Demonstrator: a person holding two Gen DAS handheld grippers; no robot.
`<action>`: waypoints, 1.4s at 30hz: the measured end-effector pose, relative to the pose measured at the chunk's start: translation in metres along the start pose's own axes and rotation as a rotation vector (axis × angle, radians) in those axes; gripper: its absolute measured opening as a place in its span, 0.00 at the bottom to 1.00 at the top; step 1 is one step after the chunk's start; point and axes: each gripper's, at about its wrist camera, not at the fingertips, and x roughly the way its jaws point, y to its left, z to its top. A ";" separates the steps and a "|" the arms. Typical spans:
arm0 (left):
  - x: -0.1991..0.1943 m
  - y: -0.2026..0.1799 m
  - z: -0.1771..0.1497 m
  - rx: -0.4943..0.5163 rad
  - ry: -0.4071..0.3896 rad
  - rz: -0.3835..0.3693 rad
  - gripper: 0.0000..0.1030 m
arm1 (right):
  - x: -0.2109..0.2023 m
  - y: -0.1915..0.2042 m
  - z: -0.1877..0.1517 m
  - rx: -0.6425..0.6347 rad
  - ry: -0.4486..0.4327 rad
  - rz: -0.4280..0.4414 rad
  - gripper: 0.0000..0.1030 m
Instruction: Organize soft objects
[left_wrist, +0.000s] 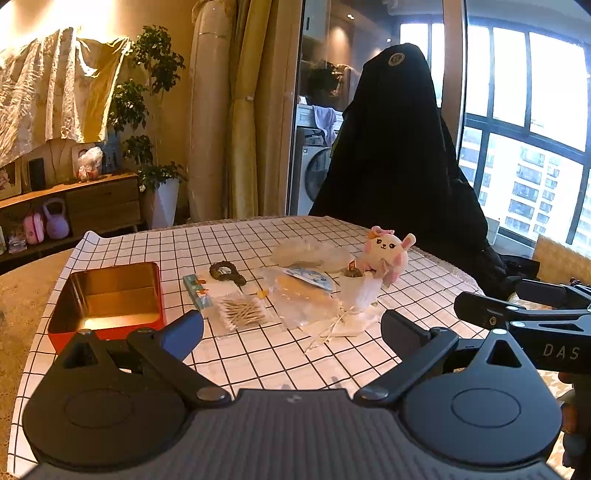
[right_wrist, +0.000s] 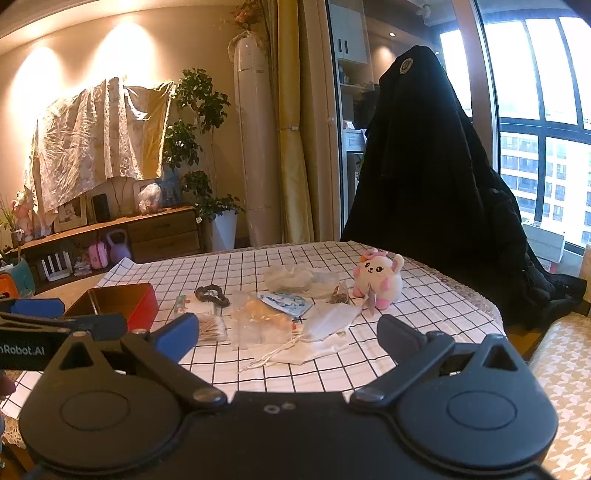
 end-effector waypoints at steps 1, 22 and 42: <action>0.000 0.000 0.000 0.000 -0.002 0.003 1.00 | 0.000 0.000 0.000 -0.001 -0.001 0.000 0.99; -0.005 0.000 0.001 0.001 -0.018 0.005 1.00 | -0.007 -0.002 0.002 0.011 -0.010 0.031 0.99; 0.010 0.009 0.001 -0.005 -0.003 0.015 1.00 | 0.001 0.001 0.000 0.005 0.004 0.055 0.98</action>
